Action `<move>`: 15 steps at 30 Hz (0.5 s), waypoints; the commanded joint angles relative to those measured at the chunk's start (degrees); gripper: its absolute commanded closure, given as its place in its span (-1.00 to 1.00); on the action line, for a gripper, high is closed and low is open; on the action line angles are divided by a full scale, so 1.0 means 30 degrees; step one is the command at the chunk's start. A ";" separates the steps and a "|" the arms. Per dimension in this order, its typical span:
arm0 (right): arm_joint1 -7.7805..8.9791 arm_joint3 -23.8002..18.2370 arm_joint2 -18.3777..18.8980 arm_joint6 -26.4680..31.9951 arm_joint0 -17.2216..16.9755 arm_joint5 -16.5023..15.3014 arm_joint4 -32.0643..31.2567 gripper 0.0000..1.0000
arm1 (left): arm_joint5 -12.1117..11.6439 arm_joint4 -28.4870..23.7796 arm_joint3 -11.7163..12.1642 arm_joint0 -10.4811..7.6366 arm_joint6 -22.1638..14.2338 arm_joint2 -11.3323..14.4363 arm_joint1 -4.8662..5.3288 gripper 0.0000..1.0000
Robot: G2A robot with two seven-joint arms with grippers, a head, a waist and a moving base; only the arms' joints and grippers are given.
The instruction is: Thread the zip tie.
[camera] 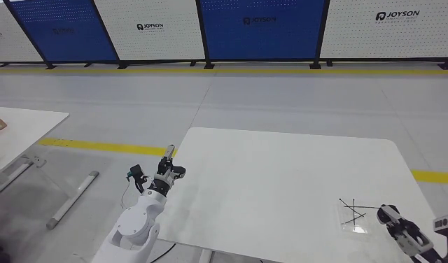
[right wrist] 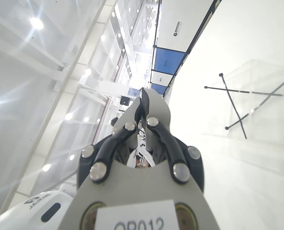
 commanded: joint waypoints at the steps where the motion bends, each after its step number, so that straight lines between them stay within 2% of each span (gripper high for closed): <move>1: 0.0000 -0.0001 0.0000 -0.0001 0.0000 -0.0001 0.0001 1.00 | 0.0000 0.0000 0.0000 0.0000 0.0000 0.0000 0.0000 -1.00; 10: -0.0138 -0.0876 -0.0281 -0.0151 -0.0300 0.0280 0.1397 1.00 | 0.0000 0.0000 0.0000 0.0000 0.0000 0.0000 0.0000 -1.00; 13: -0.0264 -0.1614 -0.0266 -0.2391 -0.0732 -0.0001 0.0663 1.00 | 0.0000 0.0000 0.0000 0.0000 0.0000 0.0000 0.0000 -1.00; 15: -0.0370 -0.2642 -0.0880 -0.3458 -0.1164 0.0264 -0.0344 1.00 | 0.0000 0.0000 0.0000 0.0000 0.0000 0.0000 0.0000 -1.00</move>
